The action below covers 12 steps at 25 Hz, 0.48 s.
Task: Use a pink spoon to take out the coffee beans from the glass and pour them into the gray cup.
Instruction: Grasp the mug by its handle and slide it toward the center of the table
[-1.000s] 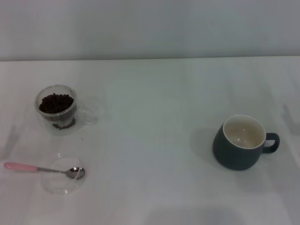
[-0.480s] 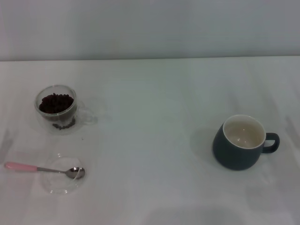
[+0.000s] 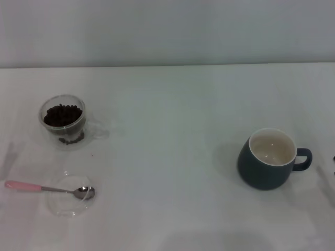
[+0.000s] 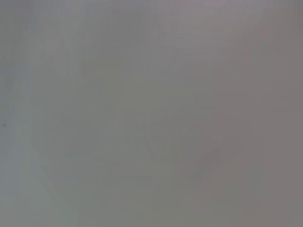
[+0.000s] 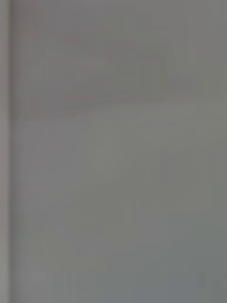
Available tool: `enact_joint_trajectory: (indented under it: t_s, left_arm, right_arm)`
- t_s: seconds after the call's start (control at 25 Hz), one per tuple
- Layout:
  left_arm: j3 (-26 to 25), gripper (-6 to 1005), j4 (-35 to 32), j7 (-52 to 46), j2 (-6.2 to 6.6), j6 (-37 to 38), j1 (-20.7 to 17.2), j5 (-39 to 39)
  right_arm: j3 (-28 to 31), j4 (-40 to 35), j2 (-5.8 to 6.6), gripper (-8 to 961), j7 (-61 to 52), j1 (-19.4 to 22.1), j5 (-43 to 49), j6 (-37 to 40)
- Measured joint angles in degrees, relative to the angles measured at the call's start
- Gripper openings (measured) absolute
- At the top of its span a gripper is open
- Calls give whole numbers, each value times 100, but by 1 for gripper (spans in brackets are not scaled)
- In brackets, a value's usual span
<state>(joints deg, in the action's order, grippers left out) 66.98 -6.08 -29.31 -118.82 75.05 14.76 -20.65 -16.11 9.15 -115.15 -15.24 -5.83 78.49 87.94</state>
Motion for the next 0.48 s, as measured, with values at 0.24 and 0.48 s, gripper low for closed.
enact_joint_trajectory:
  t_s: [0.24,0.48]
  left_arm:
    - [7,890,5,6,-1,-14,34,-2]
    - [31,890,6,8,5,-17,36,-41]
  right_arm:
    - [-364,176,-1,870,128,-42,0,-265]
    - [-370,247,-18,871,248,-173,0,-717]
